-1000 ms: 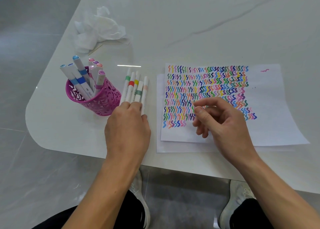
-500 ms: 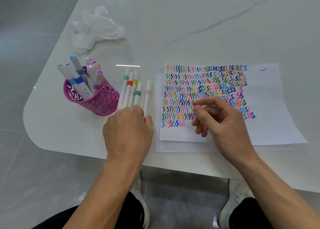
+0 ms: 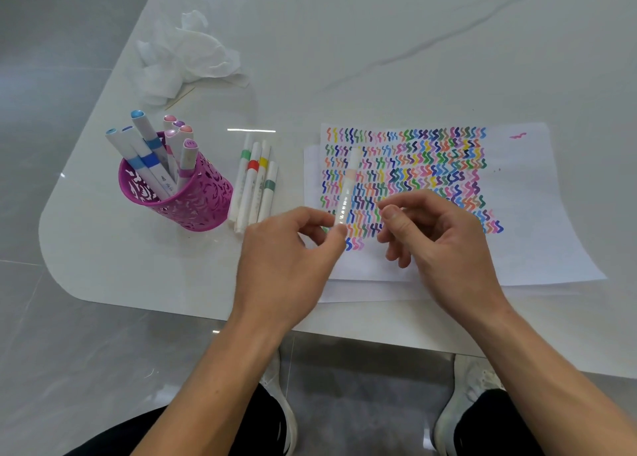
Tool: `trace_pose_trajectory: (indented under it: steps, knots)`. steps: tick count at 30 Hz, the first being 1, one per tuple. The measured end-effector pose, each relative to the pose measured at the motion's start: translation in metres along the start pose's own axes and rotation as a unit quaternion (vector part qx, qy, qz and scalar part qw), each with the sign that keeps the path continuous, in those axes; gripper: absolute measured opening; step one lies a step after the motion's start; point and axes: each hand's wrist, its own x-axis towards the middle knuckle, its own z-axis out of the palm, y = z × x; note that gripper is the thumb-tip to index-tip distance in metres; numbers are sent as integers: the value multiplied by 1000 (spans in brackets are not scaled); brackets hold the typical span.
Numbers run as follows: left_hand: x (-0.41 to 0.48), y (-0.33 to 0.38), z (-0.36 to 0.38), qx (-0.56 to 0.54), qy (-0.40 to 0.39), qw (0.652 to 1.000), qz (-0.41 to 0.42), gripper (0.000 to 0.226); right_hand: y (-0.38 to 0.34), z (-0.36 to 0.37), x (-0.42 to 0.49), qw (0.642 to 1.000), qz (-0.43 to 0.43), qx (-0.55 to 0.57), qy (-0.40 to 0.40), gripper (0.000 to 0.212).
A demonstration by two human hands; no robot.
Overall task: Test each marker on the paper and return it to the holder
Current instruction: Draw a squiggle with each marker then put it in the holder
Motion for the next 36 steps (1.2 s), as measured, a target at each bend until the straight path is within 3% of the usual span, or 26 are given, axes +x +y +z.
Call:
trace_pose_trajectory:
  steps: [8, 12, 19, 23, 26, 31, 36]
  knots:
    - [-7, 2, 7, -63, -94, 992, 56, 11, -4, -1, 0, 1000, 21, 5, 14, 34]
    - [-10, 4, 9, -44, -119, 989, 81, 16, -3, -1, -1, 1000, 3, -9, 19, 25]
    - [-2, 4, 3, -69, -71, 991, 87, 18, -3, -6, 0, 999, -22, -39, 12, 25]
    - [4, 4, -2, -96, -50, 989, 100, 37, 0, -8, -3, 996, -47, -74, -19, 13]
    - [4, 3, -4, -43, -59, 988, 136, 46, -1, -12, -3, 987, -85, -129, -40, 7]
    - [0, 3, -3, 83, -66, 979, 175, 21, -2, -14, -2, 939, -157, -305, -35, 15]
    - [-1, 2, -1, 150, -124, 965, 174, 28, -1, -10, -6, 915, -194, -352, -44, 19]
